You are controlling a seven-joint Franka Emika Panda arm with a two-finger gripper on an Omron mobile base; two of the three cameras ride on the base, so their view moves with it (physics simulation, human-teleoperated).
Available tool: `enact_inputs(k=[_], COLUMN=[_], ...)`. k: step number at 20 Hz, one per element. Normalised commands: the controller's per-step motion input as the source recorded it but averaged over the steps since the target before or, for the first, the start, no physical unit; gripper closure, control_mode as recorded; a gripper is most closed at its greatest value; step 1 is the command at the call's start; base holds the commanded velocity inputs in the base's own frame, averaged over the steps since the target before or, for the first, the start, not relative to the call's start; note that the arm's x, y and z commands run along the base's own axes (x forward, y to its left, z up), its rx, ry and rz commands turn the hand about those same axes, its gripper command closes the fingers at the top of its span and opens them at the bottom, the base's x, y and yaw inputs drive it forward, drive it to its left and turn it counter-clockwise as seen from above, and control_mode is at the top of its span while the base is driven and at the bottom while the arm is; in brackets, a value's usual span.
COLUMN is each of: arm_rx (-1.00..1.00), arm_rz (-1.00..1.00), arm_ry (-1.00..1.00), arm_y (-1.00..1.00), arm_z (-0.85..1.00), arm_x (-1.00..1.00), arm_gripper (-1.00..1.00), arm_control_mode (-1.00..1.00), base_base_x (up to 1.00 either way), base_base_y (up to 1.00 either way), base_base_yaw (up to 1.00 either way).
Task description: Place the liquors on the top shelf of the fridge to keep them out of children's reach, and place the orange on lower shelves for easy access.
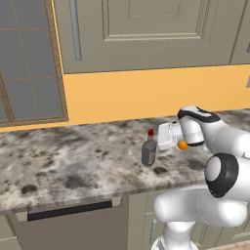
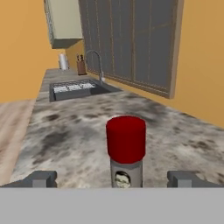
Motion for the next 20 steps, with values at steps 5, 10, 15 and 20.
enact_inputs(k=[5,10,15,20], arm_rx=[0.00,0.00,0.00,0.00], arm_rz=[0.00,0.00,0.00,0.00], arm_ry=[0.00,0.00,0.00,0.00], arm_y=[0.01,0.00,0.06,0.29], arm_z=[-0.14,-0.13,-0.12,-0.02], arm_x=[0.18,0.18,0.18,0.10], arm_gripper=[-1.00,-1.00,-1.00,-1.00], arm_control_mode=[-1.00,-1.00,-1.00,-1.00], base_base_x=[0.00,0.00,0.00,0.00], base_base_y=[0.00,0.00,0.00,0.00], base_base_yaw=[0.00,0.00,0.00,0.00])
